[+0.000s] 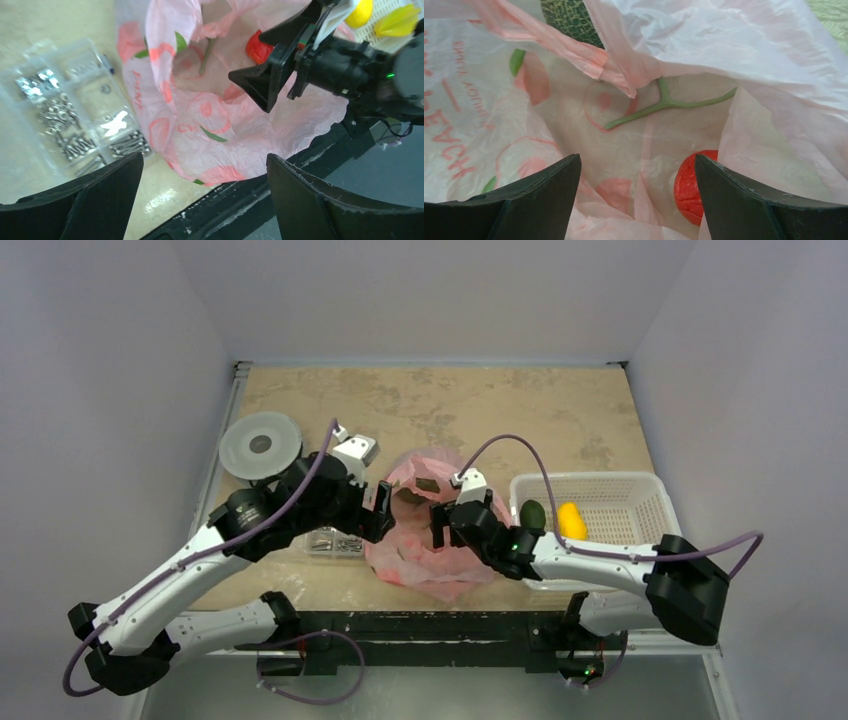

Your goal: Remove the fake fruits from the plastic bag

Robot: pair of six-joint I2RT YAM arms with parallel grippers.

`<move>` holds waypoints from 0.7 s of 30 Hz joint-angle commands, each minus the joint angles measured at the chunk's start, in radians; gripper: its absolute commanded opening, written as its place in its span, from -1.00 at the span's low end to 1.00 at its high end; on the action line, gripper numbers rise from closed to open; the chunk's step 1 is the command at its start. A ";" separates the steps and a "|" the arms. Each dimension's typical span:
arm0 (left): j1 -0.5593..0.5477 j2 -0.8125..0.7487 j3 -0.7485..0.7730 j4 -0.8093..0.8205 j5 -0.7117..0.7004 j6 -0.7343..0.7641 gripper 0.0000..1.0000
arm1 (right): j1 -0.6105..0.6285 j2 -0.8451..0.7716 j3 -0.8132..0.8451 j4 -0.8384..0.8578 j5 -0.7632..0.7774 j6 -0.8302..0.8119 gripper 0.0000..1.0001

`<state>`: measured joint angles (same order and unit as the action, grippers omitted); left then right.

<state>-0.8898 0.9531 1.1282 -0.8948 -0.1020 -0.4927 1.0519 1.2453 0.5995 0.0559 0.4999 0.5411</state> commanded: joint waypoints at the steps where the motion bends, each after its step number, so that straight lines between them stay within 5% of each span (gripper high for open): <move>1: 0.012 0.011 0.175 -0.119 -0.109 0.160 0.89 | -0.007 0.061 0.087 -0.134 0.114 -0.014 0.67; 7: 0.017 0.092 0.336 -0.135 -0.170 0.297 0.95 | -0.006 0.060 0.075 -0.244 0.182 0.073 0.70; 12: 0.029 0.159 0.361 -0.076 -0.162 0.380 1.00 | -0.007 0.077 0.081 -0.283 0.202 0.123 0.91; 21: 0.084 0.168 0.169 0.054 -0.147 0.522 0.99 | -0.007 0.177 0.050 -0.296 0.186 0.334 0.98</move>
<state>-0.8494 1.1538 1.3785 -0.9295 -0.2554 -0.0811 1.0470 1.4002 0.6552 -0.2237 0.6636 0.7383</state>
